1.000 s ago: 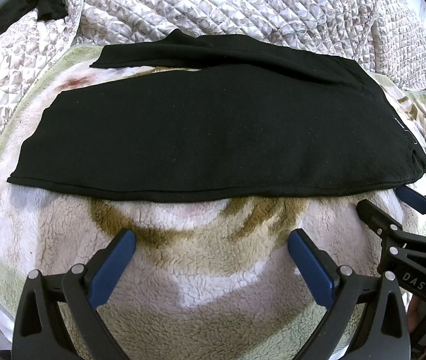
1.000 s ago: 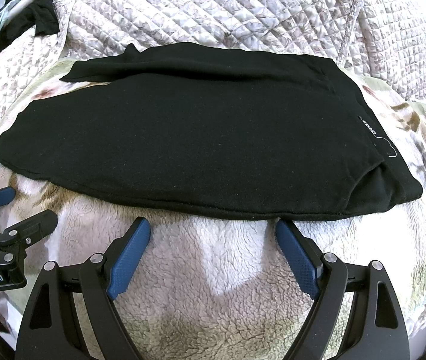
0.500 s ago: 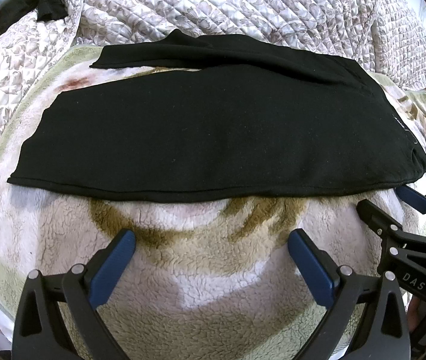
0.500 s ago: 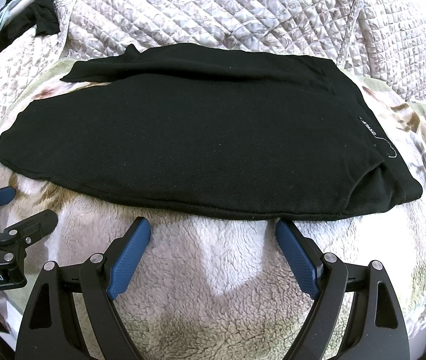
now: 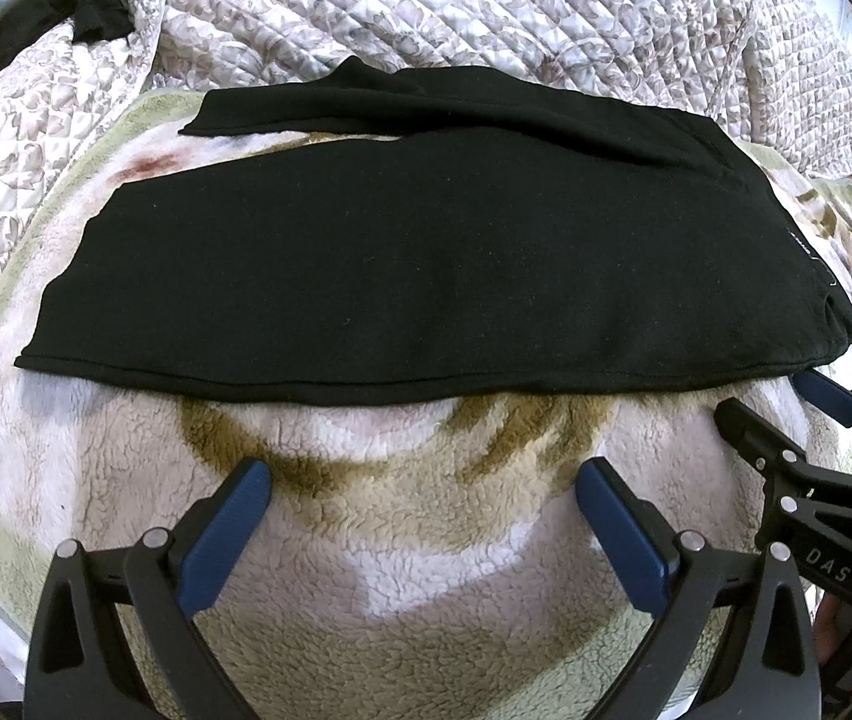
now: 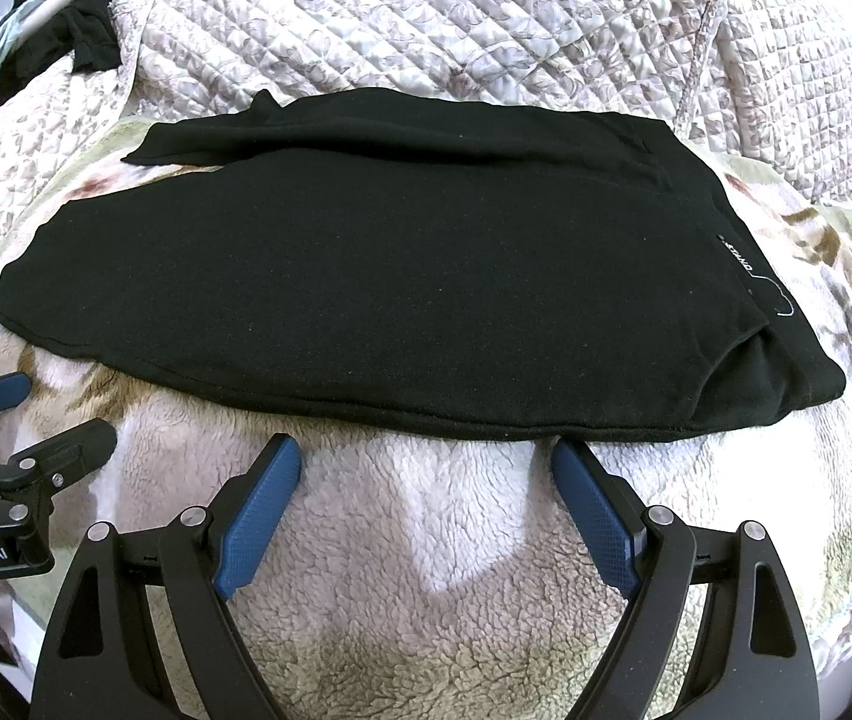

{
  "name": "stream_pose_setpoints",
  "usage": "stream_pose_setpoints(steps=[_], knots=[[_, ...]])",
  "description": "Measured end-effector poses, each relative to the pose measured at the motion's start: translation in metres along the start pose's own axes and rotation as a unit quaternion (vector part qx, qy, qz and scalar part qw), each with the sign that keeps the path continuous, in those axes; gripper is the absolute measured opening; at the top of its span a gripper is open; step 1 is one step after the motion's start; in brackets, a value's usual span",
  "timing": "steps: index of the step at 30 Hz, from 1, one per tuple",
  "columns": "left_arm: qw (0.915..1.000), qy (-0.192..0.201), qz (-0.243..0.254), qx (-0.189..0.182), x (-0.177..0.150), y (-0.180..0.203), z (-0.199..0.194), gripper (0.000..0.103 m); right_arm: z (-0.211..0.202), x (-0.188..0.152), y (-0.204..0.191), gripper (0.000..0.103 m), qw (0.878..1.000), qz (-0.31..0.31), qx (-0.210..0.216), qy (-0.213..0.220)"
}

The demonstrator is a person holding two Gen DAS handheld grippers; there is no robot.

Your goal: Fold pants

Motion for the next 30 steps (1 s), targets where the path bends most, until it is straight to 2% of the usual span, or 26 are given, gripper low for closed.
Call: stream_pose_setpoints(steps=[20, 30], knots=[[1.0000, -0.002, 0.005, 0.005, -0.0014, 0.0024, 0.0038, 0.103, 0.0009, 0.0015, -0.0016, 0.086, 1.000, -0.002, 0.003, 0.001], [0.9999, 0.012, 0.003, 0.009, -0.0048, 0.0026, 0.0006, 0.103, 0.0009, 0.0014, -0.0014, 0.086, 1.000, -0.001, 0.004, 0.000]])
Point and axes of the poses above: each gripper's, at about its wrist camera, not at the fingertips, and z roughly the way its jaws point, y to its right, x to its top, the point moved 1 cm from there along z, roughly the way its jaws point, and after that the axes turned 14 degrees about y, right-handed, at the moved point
